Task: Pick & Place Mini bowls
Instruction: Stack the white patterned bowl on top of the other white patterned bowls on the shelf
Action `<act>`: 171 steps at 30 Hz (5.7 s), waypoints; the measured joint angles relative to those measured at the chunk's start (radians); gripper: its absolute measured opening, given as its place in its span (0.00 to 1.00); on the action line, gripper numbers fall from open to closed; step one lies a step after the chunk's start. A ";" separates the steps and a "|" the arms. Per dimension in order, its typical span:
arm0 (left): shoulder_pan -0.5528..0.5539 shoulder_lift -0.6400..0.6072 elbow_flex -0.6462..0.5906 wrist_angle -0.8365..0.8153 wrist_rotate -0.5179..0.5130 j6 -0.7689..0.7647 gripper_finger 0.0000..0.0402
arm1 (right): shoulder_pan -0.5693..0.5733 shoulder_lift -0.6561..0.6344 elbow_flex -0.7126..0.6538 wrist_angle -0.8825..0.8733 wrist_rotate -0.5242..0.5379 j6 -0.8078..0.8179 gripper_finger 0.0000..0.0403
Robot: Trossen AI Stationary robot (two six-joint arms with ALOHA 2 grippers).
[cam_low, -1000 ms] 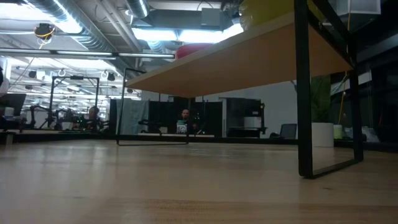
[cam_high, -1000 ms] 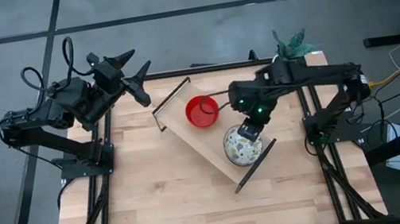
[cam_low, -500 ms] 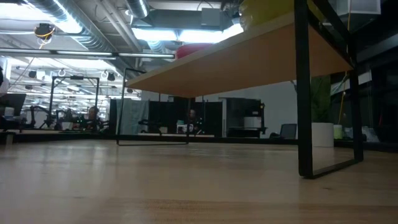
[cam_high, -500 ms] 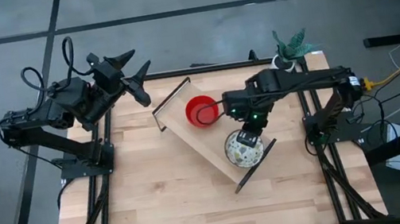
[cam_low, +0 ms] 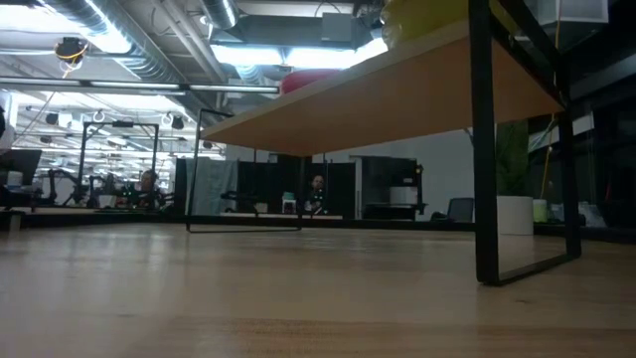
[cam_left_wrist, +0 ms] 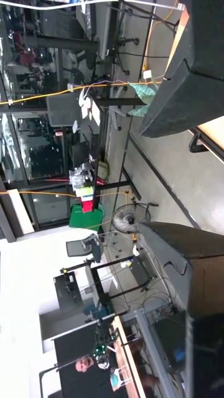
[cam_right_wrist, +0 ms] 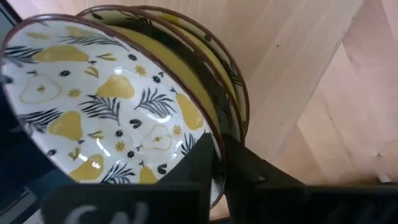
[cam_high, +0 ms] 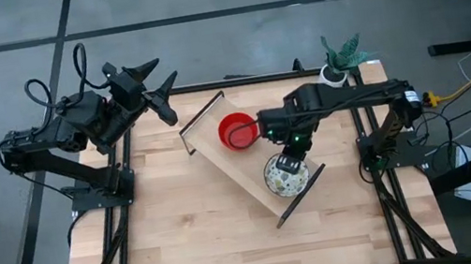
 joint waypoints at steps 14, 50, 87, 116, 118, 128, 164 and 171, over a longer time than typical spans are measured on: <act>0.000 0.000 0.000 0.000 0.000 0.000 0.56 | 0.000 0.001 -0.001 -0.001 0.008 0.008 0.25; 0.000 0.000 0.000 0.004 0.000 -0.003 0.56 | -0.001 -0.034 0.304 -0.025 0.165 0.032 0.25; 0.000 0.000 0.000 0.003 0.000 0.000 0.56 | 0.100 -0.036 0.360 0.368 0.275 -0.471 0.00; 0.000 0.000 0.000 0.003 0.000 -0.003 0.56 | 0.012 -0.219 -0.077 0.875 -0.009 -0.628 0.00; 0.000 0.000 0.000 0.003 0.000 -0.003 0.56 | 0.004 -0.259 -0.142 0.895 -0.028 -0.631 0.00; 0.000 0.000 0.000 -0.001 0.007 -0.001 0.56 | -0.054 -0.442 -0.434 1.040 -0.156 -0.674 0.00; 0.000 0.000 0.000 -0.003 0.007 0.000 0.56 | -0.335 -0.538 -0.959 1.407 -0.660 -0.889 0.00; 0.000 0.000 0.000 -0.003 0.006 0.000 0.56 | -0.335 -0.537 -0.961 1.398 -0.675 -0.894 0.00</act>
